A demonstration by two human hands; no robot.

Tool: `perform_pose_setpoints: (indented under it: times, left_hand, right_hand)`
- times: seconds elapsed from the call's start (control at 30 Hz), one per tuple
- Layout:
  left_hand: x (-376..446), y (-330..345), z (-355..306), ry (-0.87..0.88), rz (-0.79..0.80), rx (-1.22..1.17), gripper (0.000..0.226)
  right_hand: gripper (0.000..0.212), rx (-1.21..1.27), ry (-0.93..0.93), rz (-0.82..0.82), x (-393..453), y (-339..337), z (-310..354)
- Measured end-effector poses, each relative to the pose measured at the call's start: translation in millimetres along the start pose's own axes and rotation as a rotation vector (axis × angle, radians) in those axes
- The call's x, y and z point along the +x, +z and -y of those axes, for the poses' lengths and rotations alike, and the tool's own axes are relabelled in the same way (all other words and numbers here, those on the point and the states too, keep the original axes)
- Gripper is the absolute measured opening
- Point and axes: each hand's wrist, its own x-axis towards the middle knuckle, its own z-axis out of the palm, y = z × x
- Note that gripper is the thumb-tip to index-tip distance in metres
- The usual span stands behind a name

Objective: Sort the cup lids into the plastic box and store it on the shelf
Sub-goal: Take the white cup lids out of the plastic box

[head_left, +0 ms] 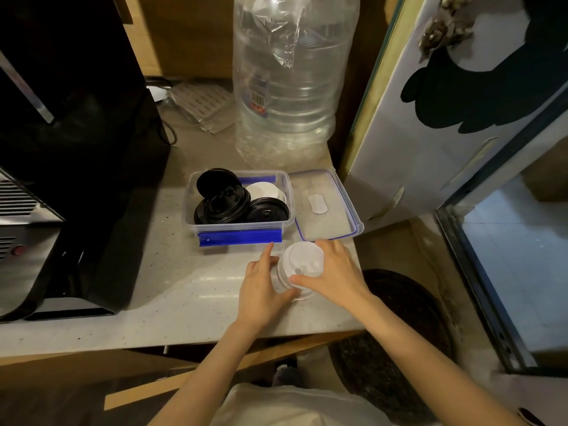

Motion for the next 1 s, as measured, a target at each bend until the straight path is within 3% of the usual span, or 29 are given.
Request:
perform_pose_setpoints:
  times: [0.63,0.8,1.0]
  left_hand:
    - [-6,-22,3,0.056,0.173,-0.067,0.076]
    - [-2,-22,-1,0.017,0.150,0.014,0.065]
    - [2,-32,-8,0.010,0.119,-0.022,0.061]
  right_hand:
    - [0.091,-0.078,0.061,-0.036,-7,17,15]
    - [0.079,-0.109,0.005,-0.062,-9,12,12]
    - [0.044,-0.091,-0.097,-0.172,-1,-7,16]
